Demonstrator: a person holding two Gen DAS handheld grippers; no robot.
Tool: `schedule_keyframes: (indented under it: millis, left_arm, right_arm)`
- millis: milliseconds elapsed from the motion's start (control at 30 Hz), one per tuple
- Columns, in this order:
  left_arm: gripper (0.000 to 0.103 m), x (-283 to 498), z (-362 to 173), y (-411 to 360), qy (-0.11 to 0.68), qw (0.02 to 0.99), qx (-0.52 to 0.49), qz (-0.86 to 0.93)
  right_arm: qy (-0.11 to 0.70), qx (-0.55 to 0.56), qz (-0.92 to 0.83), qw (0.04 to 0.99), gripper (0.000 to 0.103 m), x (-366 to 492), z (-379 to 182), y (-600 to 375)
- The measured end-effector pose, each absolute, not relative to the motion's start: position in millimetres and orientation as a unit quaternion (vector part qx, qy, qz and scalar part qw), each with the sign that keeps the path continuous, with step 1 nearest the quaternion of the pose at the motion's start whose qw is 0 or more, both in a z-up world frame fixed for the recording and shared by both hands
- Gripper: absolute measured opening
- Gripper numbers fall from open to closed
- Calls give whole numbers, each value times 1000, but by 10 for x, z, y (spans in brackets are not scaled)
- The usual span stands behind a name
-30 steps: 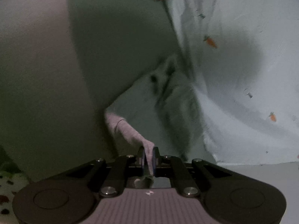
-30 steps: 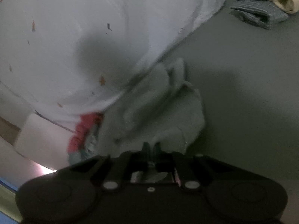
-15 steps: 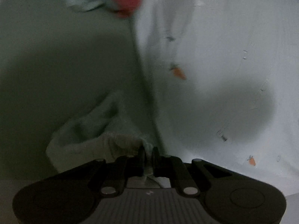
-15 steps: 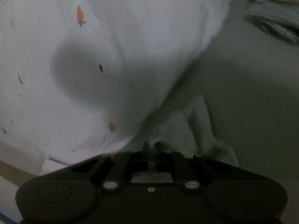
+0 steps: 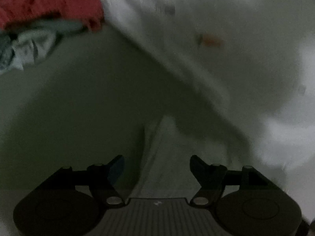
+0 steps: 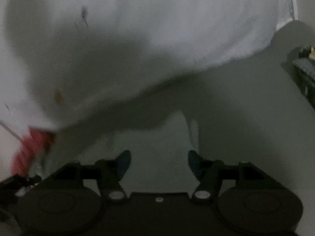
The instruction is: Fold clothes
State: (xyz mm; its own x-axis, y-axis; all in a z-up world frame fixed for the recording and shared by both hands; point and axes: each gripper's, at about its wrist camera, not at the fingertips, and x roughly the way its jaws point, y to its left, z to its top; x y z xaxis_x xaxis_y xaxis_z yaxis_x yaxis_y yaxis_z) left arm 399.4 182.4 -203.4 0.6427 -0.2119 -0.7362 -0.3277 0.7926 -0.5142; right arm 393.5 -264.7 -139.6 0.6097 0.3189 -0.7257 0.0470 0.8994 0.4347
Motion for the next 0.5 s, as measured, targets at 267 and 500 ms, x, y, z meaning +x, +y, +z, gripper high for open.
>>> schedule_keyframes:
  millis: [267,500]
  left_arm:
    - [84,4376,-2397,1867,440,828,-342,-57]
    - [88,4833,-2443,1836,463,830,-282,-127]
  right_arm:
    - [481,220,55,847,89,4119,-1831,-2684]
    - [471,246,76,844,89,4444,-2055,-2697]
